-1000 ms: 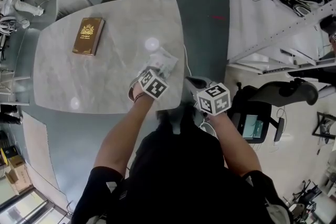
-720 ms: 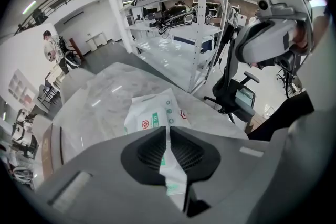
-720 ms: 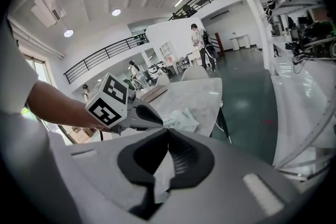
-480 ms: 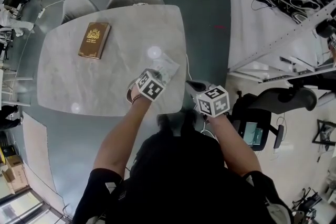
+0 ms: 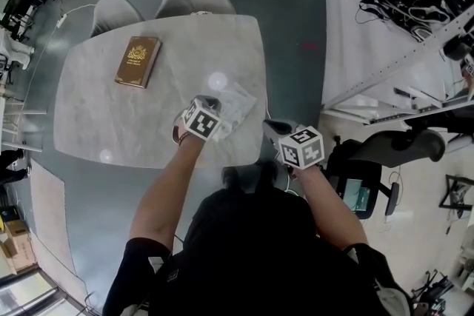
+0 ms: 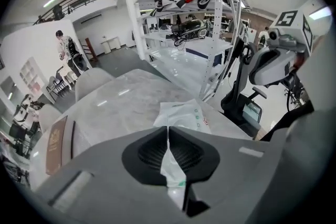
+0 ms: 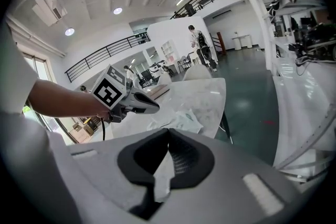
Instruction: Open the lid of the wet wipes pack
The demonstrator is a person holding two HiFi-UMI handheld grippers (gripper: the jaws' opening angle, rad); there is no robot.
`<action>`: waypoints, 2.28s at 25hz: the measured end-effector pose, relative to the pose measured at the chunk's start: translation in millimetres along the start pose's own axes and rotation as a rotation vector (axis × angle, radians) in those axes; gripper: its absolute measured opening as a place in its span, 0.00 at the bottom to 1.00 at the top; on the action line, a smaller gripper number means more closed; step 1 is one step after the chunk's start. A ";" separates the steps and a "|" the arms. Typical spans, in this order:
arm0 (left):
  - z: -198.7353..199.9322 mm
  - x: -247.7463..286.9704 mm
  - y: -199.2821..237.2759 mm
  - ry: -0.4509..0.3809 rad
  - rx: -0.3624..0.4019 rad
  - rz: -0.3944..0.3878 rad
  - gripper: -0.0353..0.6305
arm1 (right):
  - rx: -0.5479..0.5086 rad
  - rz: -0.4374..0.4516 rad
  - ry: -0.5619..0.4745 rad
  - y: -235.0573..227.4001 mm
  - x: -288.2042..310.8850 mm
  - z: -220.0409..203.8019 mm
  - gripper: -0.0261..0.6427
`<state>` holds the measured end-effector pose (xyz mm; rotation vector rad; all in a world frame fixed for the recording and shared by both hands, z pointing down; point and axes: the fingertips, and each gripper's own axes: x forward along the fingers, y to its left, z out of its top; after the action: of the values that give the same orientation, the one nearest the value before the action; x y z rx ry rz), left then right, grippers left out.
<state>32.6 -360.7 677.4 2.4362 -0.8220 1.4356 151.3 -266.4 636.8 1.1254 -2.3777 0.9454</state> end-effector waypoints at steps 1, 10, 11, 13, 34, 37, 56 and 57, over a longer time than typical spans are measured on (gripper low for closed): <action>-0.8 -0.5 3.6 -0.007 -0.009 0.000 0.08 | 0.002 -0.005 0.001 -0.6 -0.6 -0.3 0.04; -6.0 7.1 37.2 -0.111 -0.069 -0.006 0.09 | 0.037 -0.070 0.046 -0.3 -2.0 -16.3 0.04; -6.6 8.2 43.8 -0.132 -0.082 0.001 0.09 | 0.040 -0.076 0.056 1.1 -0.6 -19.6 0.04; -11.2 11.5 54.8 -0.170 -0.118 0.006 0.09 | 0.045 -0.089 0.077 5.0 1.1 -28.7 0.04; -28.7 -132.6 77.0 -0.553 -0.301 -0.073 0.09 | -0.099 -0.205 -0.094 85.2 -24.8 53.5 0.04; -30.0 -154.9 80.2 -0.583 -0.306 -0.066 0.09 | -0.126 -0.194 -0.117 98.8 -25.0 67.3 0.04; 32.2 -240.4 75.1 -0.739 -0.333 0.074 0.08 | -0.220 -0.060 -0.315 94.0 -75.5 150.4 0.04; 33.7 -243.7 73.8 -0.740 -0.339 0.083 0.08 | -0.233 -0.054 -0.331 95.1 -81.0 157.0 0.04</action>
<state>-74.4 -348.0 444.2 2.6580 -1.1883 0.3157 124.0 -287.0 439.1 1.3283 -2.6133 0.4761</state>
